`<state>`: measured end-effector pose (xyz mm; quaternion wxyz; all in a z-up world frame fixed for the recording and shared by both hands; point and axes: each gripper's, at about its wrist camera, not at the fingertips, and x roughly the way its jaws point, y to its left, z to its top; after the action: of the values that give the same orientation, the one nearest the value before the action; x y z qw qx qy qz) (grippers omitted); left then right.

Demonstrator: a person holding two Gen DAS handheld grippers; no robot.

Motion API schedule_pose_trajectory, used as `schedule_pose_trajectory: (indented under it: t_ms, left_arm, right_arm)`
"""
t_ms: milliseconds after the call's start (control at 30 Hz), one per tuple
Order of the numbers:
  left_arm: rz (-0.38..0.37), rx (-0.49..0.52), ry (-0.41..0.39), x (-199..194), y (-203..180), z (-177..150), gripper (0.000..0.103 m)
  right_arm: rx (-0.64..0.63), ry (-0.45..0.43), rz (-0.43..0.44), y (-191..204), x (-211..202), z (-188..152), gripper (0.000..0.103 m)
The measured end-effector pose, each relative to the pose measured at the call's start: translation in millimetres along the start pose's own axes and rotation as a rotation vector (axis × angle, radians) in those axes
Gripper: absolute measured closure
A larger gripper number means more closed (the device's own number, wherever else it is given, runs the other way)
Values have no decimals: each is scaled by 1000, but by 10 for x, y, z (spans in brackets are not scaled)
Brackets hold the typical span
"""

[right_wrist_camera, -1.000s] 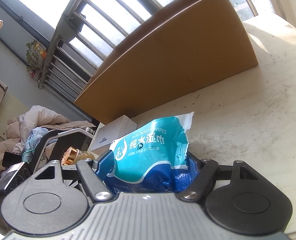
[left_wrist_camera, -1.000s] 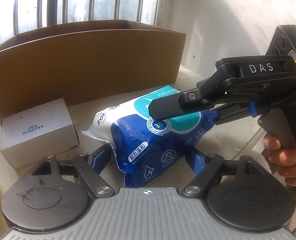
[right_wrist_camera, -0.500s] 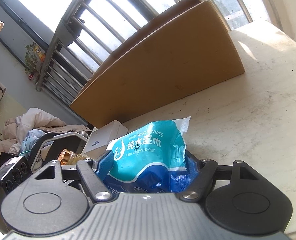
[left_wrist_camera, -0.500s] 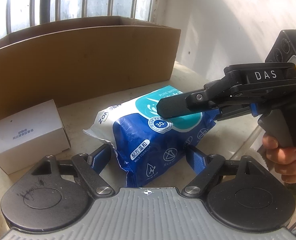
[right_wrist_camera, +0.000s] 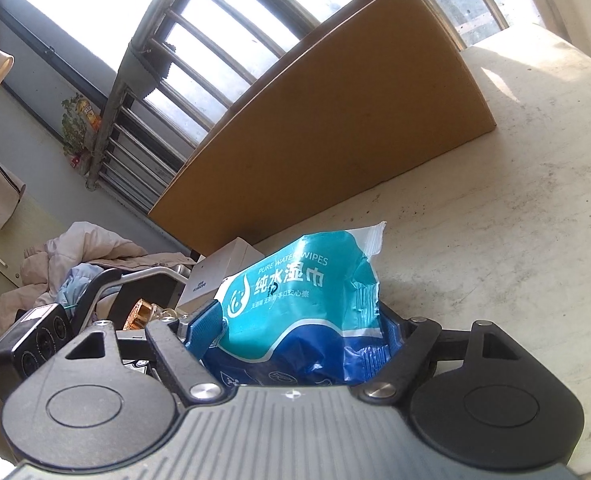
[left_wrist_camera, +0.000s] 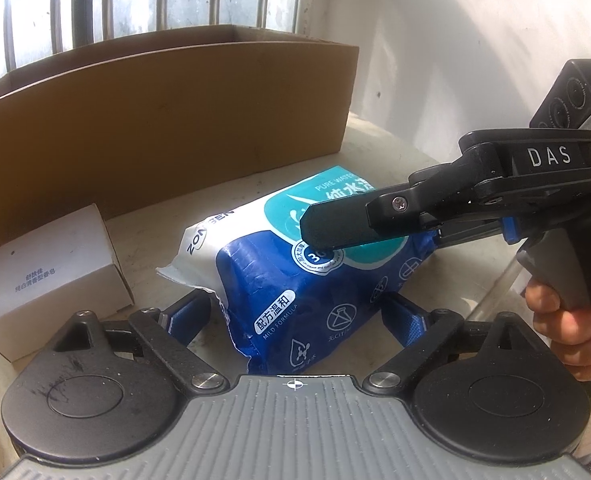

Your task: Organize objects

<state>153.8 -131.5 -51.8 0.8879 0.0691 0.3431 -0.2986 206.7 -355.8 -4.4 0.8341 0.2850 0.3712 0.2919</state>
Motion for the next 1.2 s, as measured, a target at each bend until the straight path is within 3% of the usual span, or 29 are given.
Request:
schedule_pose_trajectory:
  t_ms: [700,1200]
  left_arm:
    - [-1,-47,24,-56,14,35,14]
    - [-4,-44,22,13,-13,39,10]
  right_arm:
    - [33,17,-5,53,-4,-10,24]
    - [82,-3,0,-54,-8,-4,27]
